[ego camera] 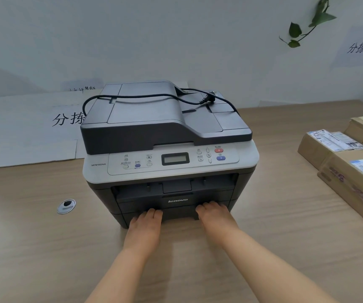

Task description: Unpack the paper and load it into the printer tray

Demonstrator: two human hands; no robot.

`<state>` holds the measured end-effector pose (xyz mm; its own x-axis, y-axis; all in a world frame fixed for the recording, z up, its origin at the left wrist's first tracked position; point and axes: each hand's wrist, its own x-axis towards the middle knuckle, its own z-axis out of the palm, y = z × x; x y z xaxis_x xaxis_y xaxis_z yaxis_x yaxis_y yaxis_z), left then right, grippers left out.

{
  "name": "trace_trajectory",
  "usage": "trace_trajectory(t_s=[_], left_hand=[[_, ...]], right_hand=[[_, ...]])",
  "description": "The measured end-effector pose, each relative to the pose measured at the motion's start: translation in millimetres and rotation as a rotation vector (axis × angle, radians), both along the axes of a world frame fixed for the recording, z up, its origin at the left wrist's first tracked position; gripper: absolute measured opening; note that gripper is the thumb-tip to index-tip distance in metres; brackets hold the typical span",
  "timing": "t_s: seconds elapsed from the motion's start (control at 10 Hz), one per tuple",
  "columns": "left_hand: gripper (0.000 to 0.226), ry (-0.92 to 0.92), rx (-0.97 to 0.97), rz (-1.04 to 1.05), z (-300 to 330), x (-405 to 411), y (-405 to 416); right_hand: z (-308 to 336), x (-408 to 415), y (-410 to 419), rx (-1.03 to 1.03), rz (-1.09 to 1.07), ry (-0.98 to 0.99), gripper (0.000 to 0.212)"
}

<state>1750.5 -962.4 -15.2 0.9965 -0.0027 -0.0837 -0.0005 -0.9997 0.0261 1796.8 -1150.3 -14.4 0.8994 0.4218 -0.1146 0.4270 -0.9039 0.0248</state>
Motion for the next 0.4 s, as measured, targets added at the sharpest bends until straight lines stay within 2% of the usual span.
trace_trajectory(t_s=[0.2,0.4], left_hand=[[0.053,0.024,-0.003,0.029,1.7,2.7,-0.9],[0.054,0.133,0.03,0.05,6.8,-6.0,-4.3]], right_hand=[[1.5,2.6,4.1,-0.032,-0.024,0.02,0.04],[6.5,-4.6,0.7,-0.138,-0.023,0.096,0.037]])
